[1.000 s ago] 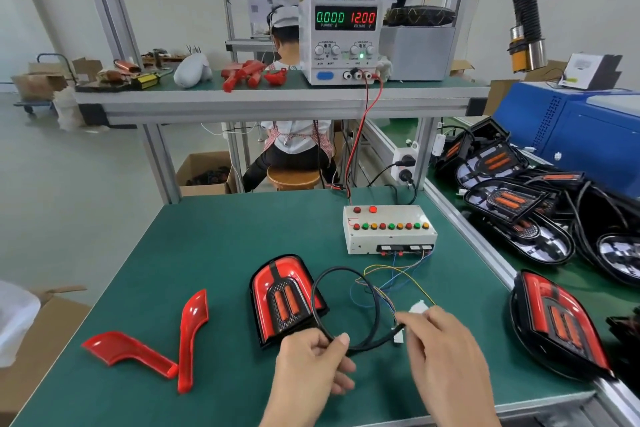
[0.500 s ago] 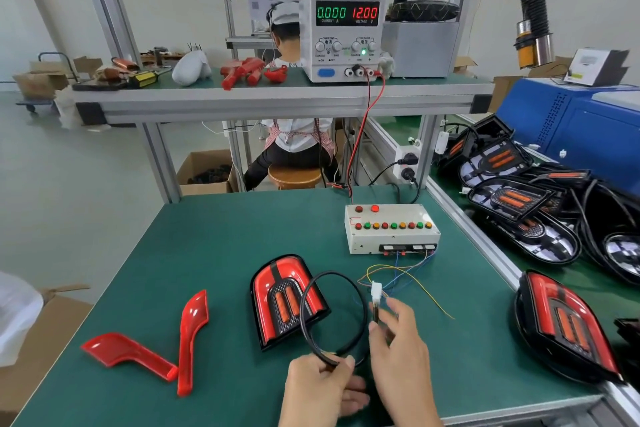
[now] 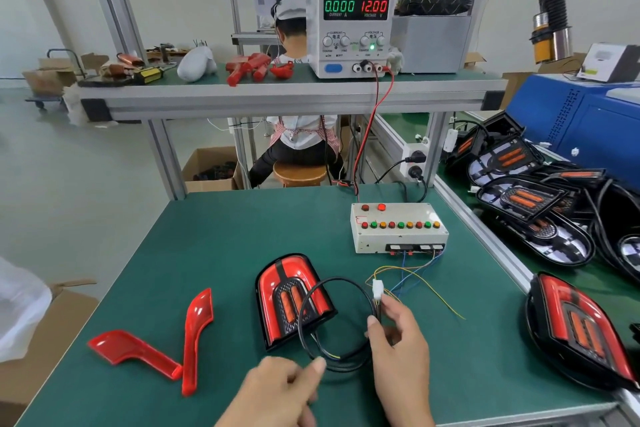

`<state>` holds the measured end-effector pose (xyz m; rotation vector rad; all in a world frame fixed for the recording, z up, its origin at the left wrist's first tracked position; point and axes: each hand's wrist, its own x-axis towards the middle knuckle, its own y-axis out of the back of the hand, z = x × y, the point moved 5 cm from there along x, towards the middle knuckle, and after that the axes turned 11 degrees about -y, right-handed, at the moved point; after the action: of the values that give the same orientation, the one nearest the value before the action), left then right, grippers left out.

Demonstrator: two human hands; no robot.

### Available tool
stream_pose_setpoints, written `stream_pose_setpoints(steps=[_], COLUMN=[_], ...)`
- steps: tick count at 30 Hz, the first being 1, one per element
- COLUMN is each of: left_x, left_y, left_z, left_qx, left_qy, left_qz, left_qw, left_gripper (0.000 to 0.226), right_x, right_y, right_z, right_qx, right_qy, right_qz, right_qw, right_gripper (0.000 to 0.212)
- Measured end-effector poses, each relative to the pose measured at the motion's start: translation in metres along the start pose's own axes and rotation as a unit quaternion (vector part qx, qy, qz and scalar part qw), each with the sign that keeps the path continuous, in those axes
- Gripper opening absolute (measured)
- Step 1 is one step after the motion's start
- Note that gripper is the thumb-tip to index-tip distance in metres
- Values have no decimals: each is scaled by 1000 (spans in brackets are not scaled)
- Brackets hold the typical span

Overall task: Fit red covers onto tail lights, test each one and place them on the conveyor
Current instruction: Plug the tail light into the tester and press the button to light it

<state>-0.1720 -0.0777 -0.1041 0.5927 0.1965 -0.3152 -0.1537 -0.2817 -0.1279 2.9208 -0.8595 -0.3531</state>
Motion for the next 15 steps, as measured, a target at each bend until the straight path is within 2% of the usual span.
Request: stream_pose_setpoints(steps=[1, 3, 5, 6, 9, 11, 15], left_x=[-1, 2, 16, 26, 57, 73, 83], left_y=[15, 49, 75, 81, 77, 69, 66], left_z=[-6, -21, -32, -32, -28, -28, -31], left_qx=[-15, -42, -24, -9, -27, -58, -66], left_qy=[18, 47, 43, 36, 32, 32, 28], left_qz=[21, 121, 218, 234, 190, 157, 162], left_qw=[1000, 991, 975, 972, 981, 985, 984], left_gripper=[59, 55, 53, 53, 56, 42, 30], right_x=[0, 0, 0, 0, -1, -2, 0], right_y=[0, 0, -1, -2, -4, -4, -3], right_z=[0, 0, 1, 1, 2, 1, 3], right_qx=[1, 5, 4, 2, 2, -1, 5], right_qy=[1, 8, 17, 18, 13, 13, 11], right_qz=[3, 12, 16, 16, 18, 17, 13], right_qw=[1000, 1000, 1000, 1000, 1000, 1000, 1000], right_gripper=[40, 40, 40, 41, 47, 51, 51])
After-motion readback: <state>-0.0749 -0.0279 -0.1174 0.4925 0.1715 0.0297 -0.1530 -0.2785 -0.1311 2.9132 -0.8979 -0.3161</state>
